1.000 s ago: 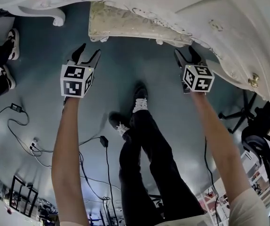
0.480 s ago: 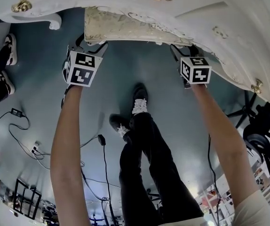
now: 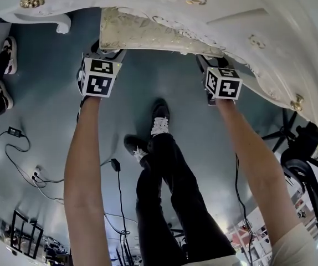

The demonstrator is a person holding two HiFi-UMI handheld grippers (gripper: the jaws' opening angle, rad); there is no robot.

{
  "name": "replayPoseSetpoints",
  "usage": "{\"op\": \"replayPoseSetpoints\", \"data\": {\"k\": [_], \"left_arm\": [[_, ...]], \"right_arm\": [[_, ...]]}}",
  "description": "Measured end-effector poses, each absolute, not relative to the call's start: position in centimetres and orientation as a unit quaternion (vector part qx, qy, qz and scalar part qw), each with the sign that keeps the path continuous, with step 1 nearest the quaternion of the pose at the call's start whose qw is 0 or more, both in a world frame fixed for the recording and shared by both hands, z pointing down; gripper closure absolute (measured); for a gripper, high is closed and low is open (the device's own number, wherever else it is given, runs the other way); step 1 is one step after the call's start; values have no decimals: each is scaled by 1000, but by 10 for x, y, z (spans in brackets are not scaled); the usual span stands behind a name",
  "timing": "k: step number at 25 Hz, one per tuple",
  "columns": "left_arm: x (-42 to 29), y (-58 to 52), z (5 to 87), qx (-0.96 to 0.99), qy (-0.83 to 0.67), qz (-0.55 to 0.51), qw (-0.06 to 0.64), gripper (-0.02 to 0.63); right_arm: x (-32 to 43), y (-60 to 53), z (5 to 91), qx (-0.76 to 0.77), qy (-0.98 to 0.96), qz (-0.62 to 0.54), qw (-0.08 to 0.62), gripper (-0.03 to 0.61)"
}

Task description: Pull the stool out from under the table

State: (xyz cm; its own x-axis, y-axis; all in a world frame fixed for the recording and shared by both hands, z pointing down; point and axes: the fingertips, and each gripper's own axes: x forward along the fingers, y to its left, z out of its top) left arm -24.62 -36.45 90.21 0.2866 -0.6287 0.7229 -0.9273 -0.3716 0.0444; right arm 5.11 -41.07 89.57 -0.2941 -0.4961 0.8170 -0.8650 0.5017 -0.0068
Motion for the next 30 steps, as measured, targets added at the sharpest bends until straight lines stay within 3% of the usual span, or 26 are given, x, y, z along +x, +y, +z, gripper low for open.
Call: {"op": "replayPoseSetpoints", "data": {"k": [30], "left_arm": [[-229, -265, 900, 747, -518, 312, 275, 279]], "right_arm": [[69, -317, 896, 432, -769, 241, 405, 295]]}}
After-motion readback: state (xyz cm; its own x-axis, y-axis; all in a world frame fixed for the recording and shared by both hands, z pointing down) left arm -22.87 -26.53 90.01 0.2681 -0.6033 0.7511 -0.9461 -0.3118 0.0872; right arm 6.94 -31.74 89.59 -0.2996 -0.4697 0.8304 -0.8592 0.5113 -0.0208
